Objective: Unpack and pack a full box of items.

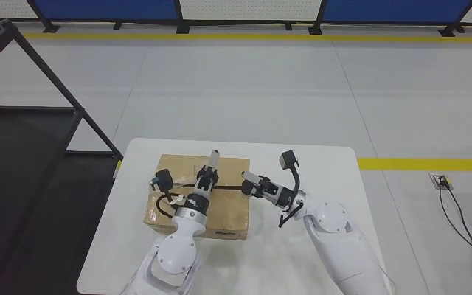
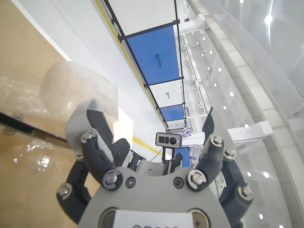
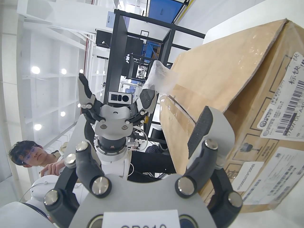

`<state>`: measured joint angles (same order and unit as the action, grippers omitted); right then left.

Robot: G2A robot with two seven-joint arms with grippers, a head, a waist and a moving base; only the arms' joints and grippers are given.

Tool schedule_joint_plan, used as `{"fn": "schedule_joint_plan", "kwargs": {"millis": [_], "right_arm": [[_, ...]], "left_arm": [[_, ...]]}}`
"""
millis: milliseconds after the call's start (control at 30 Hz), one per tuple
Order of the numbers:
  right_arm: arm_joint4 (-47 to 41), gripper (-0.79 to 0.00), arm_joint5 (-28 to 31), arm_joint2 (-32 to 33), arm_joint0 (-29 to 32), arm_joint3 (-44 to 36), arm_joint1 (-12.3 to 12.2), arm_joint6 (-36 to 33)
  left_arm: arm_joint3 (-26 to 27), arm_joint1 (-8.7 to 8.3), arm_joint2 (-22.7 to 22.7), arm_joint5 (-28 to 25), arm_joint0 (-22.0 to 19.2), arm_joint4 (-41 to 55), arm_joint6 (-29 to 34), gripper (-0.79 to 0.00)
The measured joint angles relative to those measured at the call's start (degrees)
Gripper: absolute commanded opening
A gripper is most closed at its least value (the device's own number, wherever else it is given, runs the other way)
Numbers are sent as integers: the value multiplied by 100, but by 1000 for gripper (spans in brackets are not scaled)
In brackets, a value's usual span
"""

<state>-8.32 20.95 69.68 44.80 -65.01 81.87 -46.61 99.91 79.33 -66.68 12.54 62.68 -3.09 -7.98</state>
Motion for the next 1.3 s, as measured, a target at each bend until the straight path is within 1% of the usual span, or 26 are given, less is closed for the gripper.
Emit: {"fn": "schedule_joint_plan", "kwargs": {"millis": [33,67,133,233,300,567,667,767,900,1033,1133,1300], "right_arm": [[0,0,2,9,14,-19,-8,10],[0,0,4,19,25,-35,-15,18],[4,0,2,33,47,-75,-29,28],[4,0,-17,42,70,-131,-45,43],[7,0,-27,44,77,-157,-55,48],[-11,0,-34,44,74,-187,-92,52],[-37,0,-32,51,66,-178,-102,80],[-81,0,6,65,67,-170,-106,228],[-135,0,67,80,60,-139,-114,322],[-182,0,104,78,44,-125,-123,359],[-210,0,107,76,49,-133,-131,366],[-248,0,64,39,62,-144,-139,360]], "left_arm": [[-30,18,-9,111,-30,89,-47,-299],[-50,30,-17,197,-56,150,-69,-382],[-95,56,-38,382,-115,277,-114,-434],[-149,90,-58,599,-187,439,-138,-634],[-171,107,-73,690,-219,514,-149,-785],[-271,165,-117,878,-297,626,-206,-785],[-211,173,-149,773,-253,594,-195,-785],[-62,153,-205,514,-133,439,-50,-785],[120,90,-294,47,90,-17,305,-785],[262,16,-421,-250,281,-360,939,-785],[332,-40,-510,-381,407,-662,1357,-785],[284,-78,-509,-417,478,-1011,1701,-785]]}}
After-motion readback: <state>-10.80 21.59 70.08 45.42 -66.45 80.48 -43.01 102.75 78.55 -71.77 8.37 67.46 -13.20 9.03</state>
